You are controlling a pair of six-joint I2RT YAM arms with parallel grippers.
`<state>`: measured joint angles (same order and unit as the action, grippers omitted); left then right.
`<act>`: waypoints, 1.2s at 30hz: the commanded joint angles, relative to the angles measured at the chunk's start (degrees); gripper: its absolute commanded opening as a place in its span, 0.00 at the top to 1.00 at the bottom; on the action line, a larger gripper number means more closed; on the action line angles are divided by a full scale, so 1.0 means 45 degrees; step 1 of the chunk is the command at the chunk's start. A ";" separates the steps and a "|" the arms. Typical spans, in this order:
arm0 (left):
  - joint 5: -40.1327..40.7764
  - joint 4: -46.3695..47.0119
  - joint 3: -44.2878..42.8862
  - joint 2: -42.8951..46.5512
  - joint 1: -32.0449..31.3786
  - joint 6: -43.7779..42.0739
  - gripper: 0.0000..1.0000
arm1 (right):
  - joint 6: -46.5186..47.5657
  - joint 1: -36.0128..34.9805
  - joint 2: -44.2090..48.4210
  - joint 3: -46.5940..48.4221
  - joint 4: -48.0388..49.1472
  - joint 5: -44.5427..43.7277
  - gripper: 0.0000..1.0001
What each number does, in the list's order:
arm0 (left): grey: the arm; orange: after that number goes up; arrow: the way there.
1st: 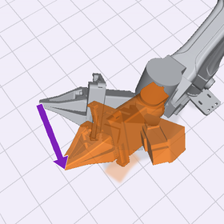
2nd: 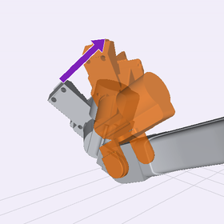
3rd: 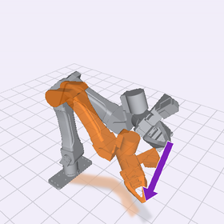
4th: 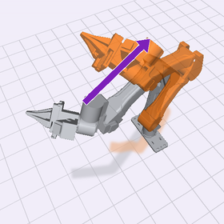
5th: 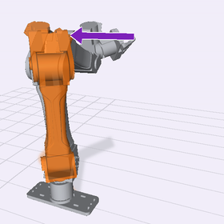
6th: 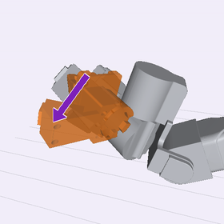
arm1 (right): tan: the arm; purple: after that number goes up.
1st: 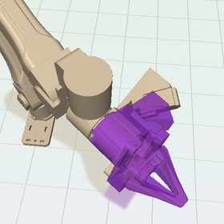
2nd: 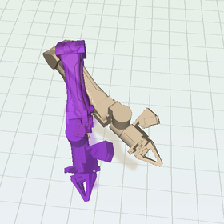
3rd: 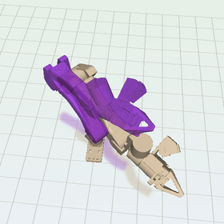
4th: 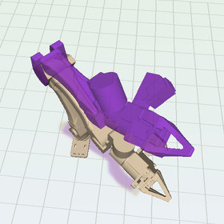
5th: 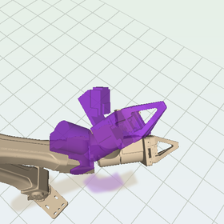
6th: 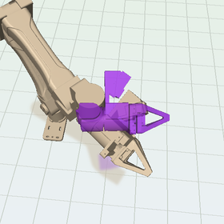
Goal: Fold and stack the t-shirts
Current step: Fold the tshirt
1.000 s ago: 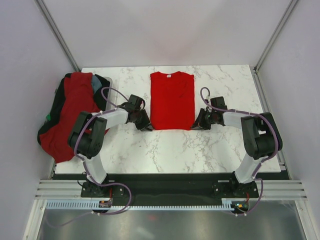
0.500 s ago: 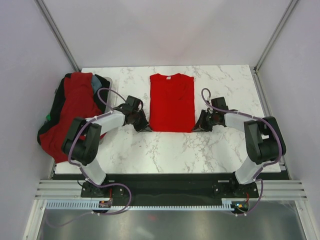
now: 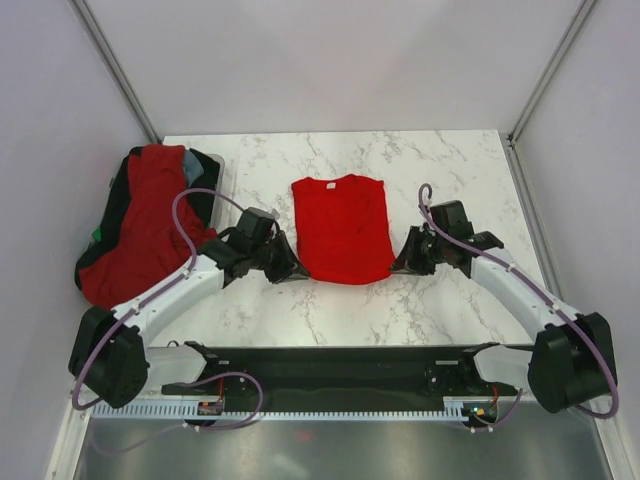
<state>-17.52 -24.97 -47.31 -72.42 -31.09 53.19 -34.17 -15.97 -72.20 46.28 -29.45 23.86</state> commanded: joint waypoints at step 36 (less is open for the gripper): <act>0.0769 -0.3493 -1.0110 -0.7496 0.2826 -0.2366 0.98 | 0.1559 0.0325 -0.9340 1.2796 -0.2850 -0.2216 1.00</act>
<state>-12.62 -40.53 -88.75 -103.22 -19.88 46.09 -28.25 -15.18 -110.91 97.89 -42.98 12.91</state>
